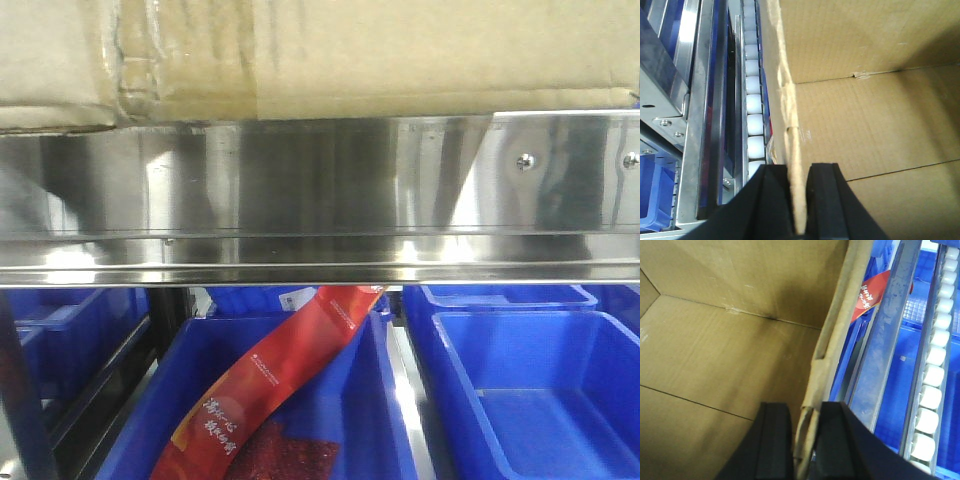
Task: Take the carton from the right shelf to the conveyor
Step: 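Clamp the carton walls with both grippers and pull it off the shelf, then hold the carton with both grippers while the base turns away from the shelf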
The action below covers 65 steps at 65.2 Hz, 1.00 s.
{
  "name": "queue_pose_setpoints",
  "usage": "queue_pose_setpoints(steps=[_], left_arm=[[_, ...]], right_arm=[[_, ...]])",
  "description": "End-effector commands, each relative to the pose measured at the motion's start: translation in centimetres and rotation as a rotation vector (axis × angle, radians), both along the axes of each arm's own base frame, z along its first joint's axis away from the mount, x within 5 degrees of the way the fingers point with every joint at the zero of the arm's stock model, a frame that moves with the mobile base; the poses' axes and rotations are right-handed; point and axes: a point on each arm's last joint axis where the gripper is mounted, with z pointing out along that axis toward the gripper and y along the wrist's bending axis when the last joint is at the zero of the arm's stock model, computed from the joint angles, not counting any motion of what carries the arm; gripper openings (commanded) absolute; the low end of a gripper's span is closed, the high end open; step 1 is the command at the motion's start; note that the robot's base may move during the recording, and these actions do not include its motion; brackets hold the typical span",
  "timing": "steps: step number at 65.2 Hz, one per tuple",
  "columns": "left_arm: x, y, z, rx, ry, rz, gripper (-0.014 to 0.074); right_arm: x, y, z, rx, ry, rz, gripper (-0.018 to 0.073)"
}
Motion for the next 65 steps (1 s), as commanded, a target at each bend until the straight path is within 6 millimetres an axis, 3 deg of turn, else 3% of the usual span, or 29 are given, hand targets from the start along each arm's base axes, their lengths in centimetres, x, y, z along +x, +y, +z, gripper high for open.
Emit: queue_pose_setpoints(steps=[1,65], left_arm=[[-0.40,0.46,0.43,0.034,-0.038,0.017,-0.0015],[-0.29,0.42,0.56,0.031,-0.057,0.015,-0.0015]], right_arm=[[-0.16,-0.82,0.59,-0.029,-0.059,-0.017,-0.0069],[-0.16,-0.82,0.59,-0.029,-0.059,-0.017,-0.0069]])
